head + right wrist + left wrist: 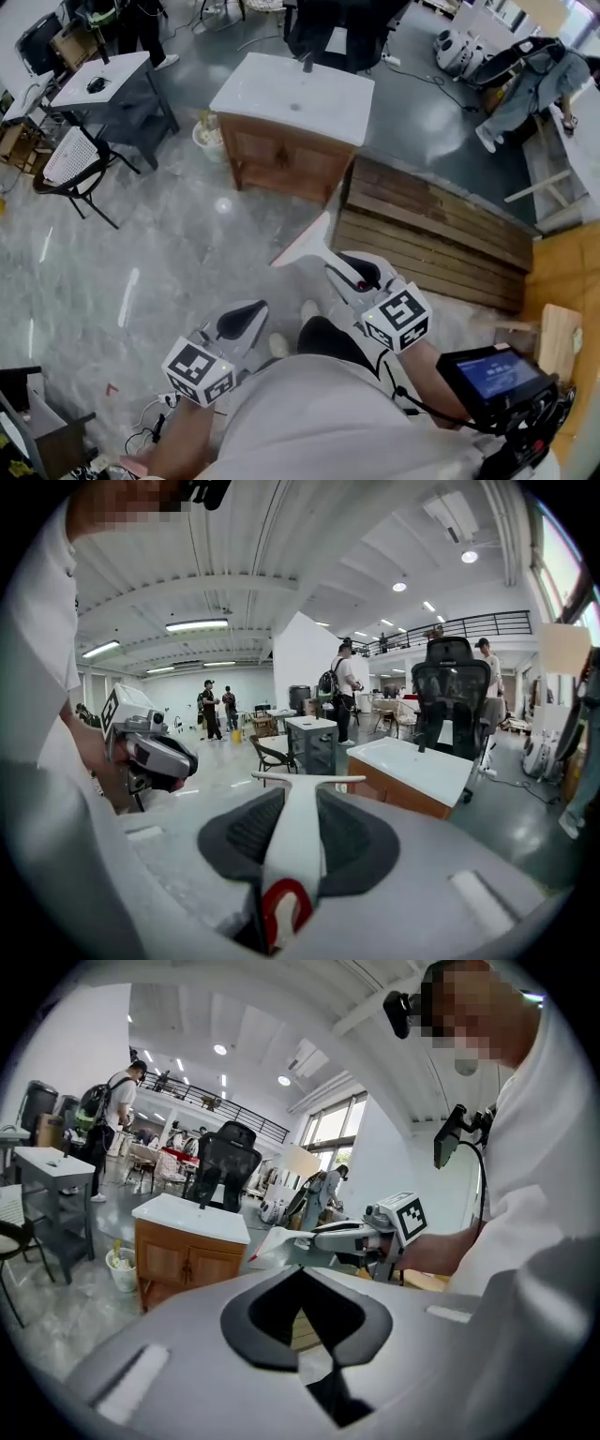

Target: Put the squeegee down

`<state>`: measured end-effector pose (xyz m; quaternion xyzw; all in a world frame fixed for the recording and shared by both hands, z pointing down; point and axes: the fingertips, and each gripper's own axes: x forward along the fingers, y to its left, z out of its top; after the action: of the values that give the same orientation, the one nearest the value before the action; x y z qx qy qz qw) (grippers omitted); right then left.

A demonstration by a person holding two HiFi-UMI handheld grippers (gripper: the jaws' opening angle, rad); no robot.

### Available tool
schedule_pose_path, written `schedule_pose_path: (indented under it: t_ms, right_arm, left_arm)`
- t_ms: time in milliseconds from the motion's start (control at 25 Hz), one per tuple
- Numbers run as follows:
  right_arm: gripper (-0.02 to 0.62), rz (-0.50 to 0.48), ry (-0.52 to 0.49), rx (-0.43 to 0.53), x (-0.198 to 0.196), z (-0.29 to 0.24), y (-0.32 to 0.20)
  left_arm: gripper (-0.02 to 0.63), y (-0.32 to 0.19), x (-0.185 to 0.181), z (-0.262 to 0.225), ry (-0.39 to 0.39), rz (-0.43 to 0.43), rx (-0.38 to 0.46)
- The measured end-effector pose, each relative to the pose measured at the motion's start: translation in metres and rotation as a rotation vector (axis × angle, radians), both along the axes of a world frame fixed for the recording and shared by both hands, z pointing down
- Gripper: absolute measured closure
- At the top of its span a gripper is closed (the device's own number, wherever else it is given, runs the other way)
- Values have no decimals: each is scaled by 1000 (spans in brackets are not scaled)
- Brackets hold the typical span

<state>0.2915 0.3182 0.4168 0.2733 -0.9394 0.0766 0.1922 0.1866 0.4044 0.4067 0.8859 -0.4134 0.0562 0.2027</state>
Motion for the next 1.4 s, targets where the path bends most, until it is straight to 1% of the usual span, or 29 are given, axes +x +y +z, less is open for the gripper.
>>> schedule_pose_path:
  t_ms: [160, 360, 640, 800, 920, 1200, 1320, 1400]
  right_arm:
    - [483, -48, 12, -12, -39, 3, -42]
    - [483, -97, 11, -7, -81, 8, -110]
    - [483, -161, 22, 29, -132, 2, -213]
    - [483, -182, 17, 33, -151, 4, -268]
    - [483, -197, 19, 22, -162, 10, -298]
    - [483, -189, 49, -18, -196, 30, -347]
    - [483, -159, 67, -18, -213, 38, -369]
    - [483, -121, 77, -11, -227, 40, -383]
  left_arm:
    - [601, -31, -28, 2, 13, -40, -19]
    - [600, -89, -65, 6, -17, -86, -45]
    - [601, -193, -92, -6, -58, -71, -52]
    - [601, -253, -104, -11, -73, -70, -45]
    - [600, -287, -112, -13, -84, -77, -35]
    - [600, -335, -146, -12, -32, -83, -39]
    - [601, -358, -172, -7, -18, -67, -35]
    - [600, -372, -195, -4, -9, -46, -27]
